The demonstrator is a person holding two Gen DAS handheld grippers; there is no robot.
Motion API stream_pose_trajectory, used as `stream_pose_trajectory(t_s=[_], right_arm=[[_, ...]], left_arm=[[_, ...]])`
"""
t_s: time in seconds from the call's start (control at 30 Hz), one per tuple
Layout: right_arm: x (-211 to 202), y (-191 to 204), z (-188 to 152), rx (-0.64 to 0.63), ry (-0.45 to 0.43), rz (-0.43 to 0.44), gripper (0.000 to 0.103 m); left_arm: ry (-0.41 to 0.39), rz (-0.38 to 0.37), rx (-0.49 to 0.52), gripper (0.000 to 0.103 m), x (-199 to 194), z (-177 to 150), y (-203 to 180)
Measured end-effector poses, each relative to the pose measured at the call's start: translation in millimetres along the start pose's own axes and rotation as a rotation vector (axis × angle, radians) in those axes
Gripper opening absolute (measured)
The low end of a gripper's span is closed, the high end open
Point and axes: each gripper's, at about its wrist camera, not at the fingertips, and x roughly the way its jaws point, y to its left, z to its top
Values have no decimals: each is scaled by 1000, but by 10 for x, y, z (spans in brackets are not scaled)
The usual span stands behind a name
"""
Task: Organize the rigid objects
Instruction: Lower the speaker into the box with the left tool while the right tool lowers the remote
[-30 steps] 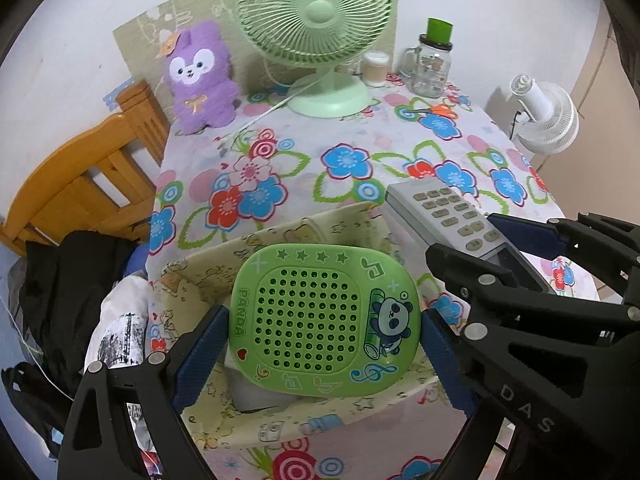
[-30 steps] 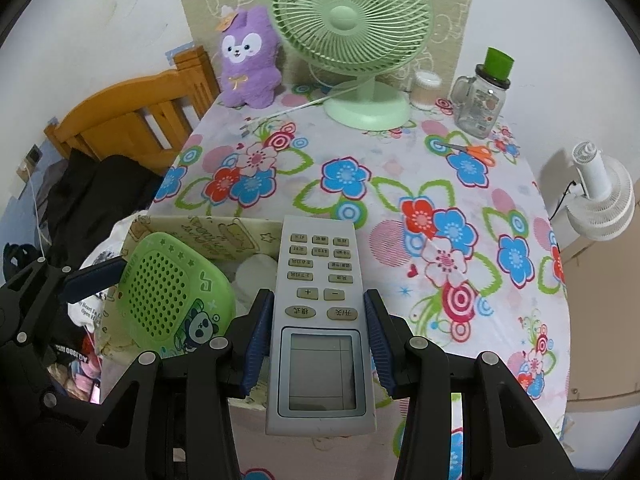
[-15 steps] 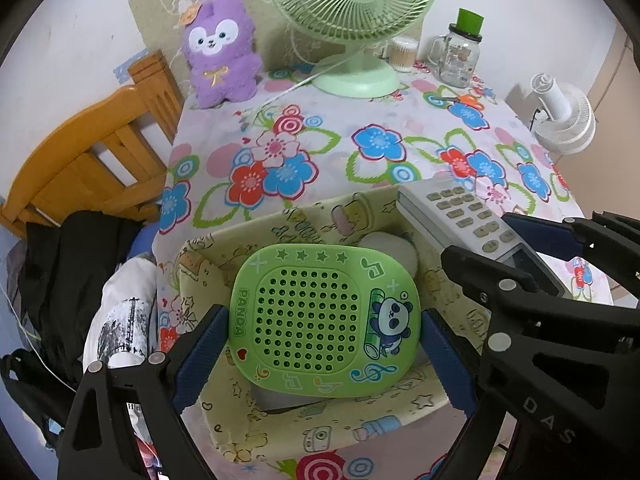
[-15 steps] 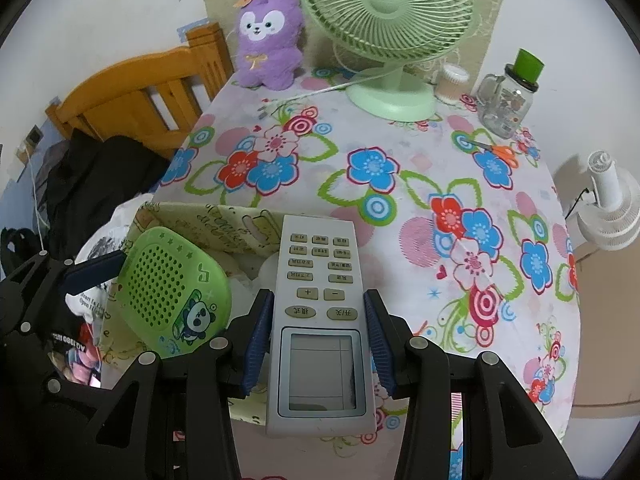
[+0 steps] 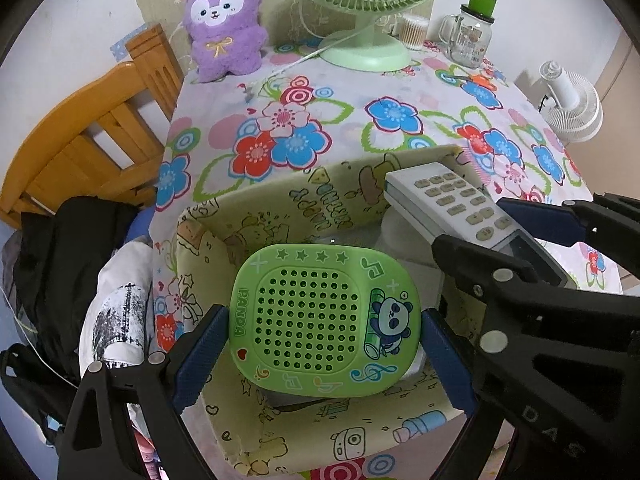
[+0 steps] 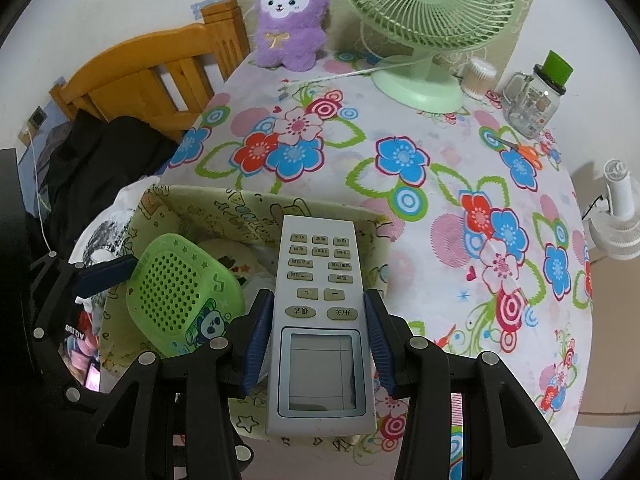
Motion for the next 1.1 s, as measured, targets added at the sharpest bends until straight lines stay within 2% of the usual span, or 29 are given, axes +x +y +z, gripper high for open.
stream_pose_trajectory(t_s=[0.5, 0.67, 0.83, 0.9, 1.07, 1.1], right_arm=[[263, 69, 15, 23, 49, 13, 48], [334, 58, -14, 47, 61, 15, 48], [329, 80, 23, 59, 53, 31, 49], [332, 86, 31, 67, 57, 37, 51], [276, 94, 14, 87, 57, 88, 71], [255, 101, 8, 84, 52, 84, 72]], left_arm=[[54, -36, 29, 96, 157, -31, 43], [40, -40, 26, 101, 113, -17, 50], [33, -23, 22, 102, 76, 6, 76], [32, -19, 19, 102, 63, 3, 89], [33, -24, 13, 102, 25, -12, 94], [32, -24, 12, 102, 14, -19, 89]])
